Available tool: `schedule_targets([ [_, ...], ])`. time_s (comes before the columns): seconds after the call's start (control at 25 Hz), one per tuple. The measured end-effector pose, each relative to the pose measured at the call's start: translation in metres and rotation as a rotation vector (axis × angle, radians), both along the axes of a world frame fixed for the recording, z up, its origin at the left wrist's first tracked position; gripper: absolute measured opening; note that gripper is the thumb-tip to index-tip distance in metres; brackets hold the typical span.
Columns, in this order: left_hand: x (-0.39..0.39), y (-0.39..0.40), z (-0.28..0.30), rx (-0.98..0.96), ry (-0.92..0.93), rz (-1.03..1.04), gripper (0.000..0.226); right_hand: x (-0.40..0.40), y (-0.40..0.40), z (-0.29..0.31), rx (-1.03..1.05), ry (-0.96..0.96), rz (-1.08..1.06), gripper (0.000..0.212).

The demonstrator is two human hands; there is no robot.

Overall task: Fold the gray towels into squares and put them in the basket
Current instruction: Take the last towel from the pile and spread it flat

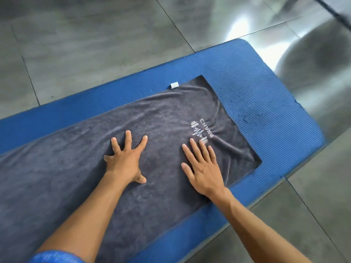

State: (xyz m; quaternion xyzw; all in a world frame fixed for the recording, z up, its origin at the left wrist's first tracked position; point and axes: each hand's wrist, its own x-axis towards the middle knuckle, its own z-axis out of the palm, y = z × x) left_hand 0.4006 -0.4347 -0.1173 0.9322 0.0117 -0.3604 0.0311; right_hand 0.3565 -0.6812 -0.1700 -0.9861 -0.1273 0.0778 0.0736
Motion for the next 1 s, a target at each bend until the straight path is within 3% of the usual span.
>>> schedule_targets([
  [0.2, -0.045, -0.027, 0.000, 0.018, -0.090, 0.017, 0.094, 0.023, -0.082, 0.008, -0.020, 0.094, -0.499, 0.060],
  [0.24, -0.063, -0.032, -0.001, 0.030, -0.100, 0.002, 0.089, 0.016, -0.086, 0.010, -0.031, 0.043, -0.473, 0.060],
  [0.36, -0.107, -0.042, -0.013, 0.045, -0.204, -0.089, 0.086, -0.019, -0.091, 0.010, -0.080, 0.075, -0.107, 0.063],
  [0.4, -0.117, -0.043, -0.015, 0.016, -0.229, -0.127, 0.086, -0.024, -0.096, 0.009, -0.088, 0.130, -0.128, 0.064],
  [0.52, -0.146, -0.037, -0.021, -0.137, -0.287, -0.250, 0.083, -0.020, -0.087, 0.014, -0.113, 0.122, -0.504, 0.063],
  [0.6, -0.160, -0.034, -0.024, -0.160, -0.331, -0.253, 0.080, -0.034, -0.056, 0.017, -0.102, -0.002, -0.258, 0.060],
  [0.68, -0.175, -0.029, -0.024, -0.159, -0.291, -0.196, 0.079, -0.056, -0.038, 0.006, -0.063, 0.019, 0.056, 0.057],
  [0.72, -0.181, -0.027, -0.021, -0.189, -0.270, -0.223, 0.078, -0.064, -0.036, 0.003, -0.052, 0.047, 0.073, 0.056],
  [0.8, -0.186, -0.022, -0.011, -0.295, -0.298, -0.333, 0.070, -0.069, -0.027, 0.001, -0.042, 0.061, -0.104, 0.059],
  [0.88, -0.183, -0.015, -0.003, -0.339, -0.316, -0.313, 0.055, -0.070, -0.001, 0.008, -0.014, 0.015, -0.184, 0.059],
  [1.0, -0.193, 0.003, -0.004, -0.273, -0.342, -0.027, 0.051, -0.091, 0.052, 0.011, 0.189, -0.014, 0.095, 0.055],
])
